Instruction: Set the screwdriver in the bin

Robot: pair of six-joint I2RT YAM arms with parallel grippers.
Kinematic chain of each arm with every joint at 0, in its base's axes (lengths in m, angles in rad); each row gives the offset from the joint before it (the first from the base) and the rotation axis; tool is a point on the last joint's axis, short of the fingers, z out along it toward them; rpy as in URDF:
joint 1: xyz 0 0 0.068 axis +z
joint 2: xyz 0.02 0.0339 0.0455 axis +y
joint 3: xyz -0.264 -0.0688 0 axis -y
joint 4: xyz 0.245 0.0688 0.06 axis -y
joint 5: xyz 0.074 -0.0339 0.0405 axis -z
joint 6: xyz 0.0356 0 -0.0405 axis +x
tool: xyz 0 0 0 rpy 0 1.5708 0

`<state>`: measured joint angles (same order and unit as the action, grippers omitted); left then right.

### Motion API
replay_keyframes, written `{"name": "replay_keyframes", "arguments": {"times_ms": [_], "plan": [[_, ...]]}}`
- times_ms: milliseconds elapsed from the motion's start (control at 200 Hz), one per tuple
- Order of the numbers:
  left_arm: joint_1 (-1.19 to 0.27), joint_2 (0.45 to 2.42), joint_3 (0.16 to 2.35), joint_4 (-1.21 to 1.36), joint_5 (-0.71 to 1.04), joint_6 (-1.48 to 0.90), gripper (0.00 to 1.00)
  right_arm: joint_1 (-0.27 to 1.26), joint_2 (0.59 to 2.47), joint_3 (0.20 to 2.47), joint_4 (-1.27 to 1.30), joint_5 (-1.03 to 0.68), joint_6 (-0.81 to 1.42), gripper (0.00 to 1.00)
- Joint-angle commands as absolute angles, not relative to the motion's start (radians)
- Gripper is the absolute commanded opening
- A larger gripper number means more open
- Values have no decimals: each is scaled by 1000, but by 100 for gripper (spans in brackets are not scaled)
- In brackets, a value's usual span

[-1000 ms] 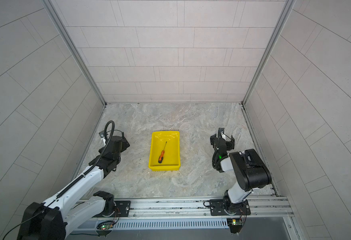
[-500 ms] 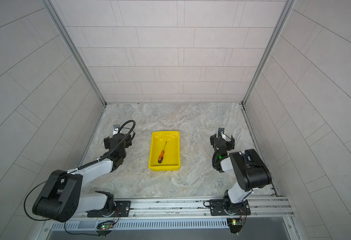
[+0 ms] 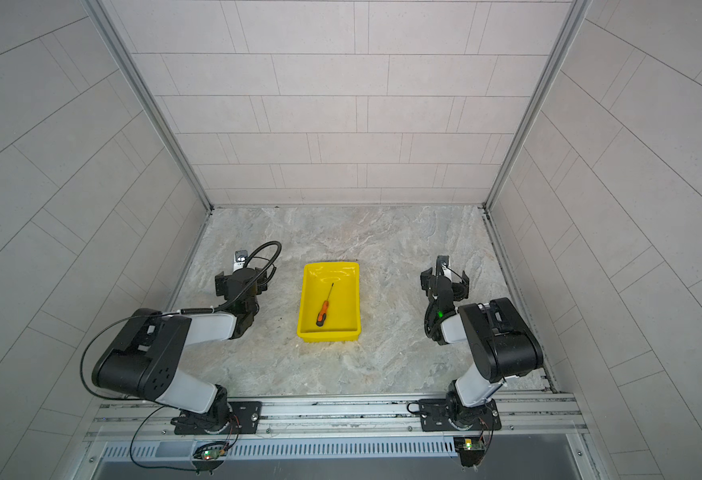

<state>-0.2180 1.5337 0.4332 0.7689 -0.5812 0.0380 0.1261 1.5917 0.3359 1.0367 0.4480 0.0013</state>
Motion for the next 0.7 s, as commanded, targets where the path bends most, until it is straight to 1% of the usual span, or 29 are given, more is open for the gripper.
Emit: {"name": "replay_keyframes", "arguments": {"times_ms": [0,115,235,330,360,410,500,695], "plan": [[-211,1553,421,895,-600,58,100,126,1595,337,1055,446,8,99],[-195,1548,420,883,-570,42,100,126,1595,337,1056,446,6,99],[-155,1522,332,939,-496,-21,100,126,1595,337,1055,446,8,99],[-151,1625,259,1239,-481,24,100,128,1595,337,1057,446,7,99],[-165,1648,254,1292,-498,49,100,128,1595,337,1057,446,7,99],[-199,1633,245,1279,-527,73,100,128,1595,337,1057,446,7,99],[-202,1654,242,1325,-529,87,100,127,1595,339,1055,446,8,99],[-202,1649,248,1306,-531,84,100,127,1595,339,1054,446,8,99]]}}
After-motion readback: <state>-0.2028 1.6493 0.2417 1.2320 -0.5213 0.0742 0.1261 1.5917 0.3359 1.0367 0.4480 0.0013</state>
